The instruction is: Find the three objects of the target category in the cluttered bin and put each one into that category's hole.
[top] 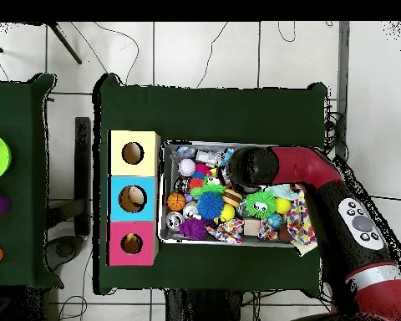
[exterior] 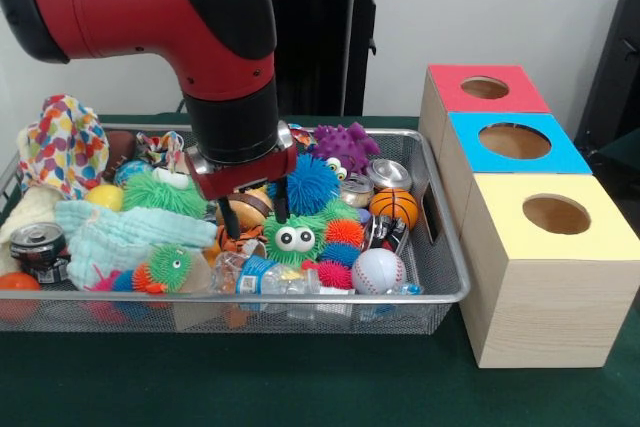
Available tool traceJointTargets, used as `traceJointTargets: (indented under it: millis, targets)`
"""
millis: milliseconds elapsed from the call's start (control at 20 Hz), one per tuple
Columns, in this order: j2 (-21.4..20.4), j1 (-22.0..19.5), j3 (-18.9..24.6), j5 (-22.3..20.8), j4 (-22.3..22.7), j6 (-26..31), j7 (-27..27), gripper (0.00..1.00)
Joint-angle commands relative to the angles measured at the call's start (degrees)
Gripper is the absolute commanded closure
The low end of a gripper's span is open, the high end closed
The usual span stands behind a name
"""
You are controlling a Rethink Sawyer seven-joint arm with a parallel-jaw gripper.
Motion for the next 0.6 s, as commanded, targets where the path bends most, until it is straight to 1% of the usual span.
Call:
traceJointTargets:
  millis: [50, 250, 400, 600]
  targets:
    - [-0.36, 0.95, 2.01, -6.29, -3.94, -3.19, -12.17, 0.0]
    - [-0.15, 0.65, 1.93, -7.06, -3.74, -2.66, -12.18, 0.0]
    - [0.46, 0.14, 1.48, -6.78, -2.44, -2.23, -11.05, 0.0]
    - [2.14, -0.11, 0.6, -7.07, -2.11, -2.1, -9.99, 0.0]
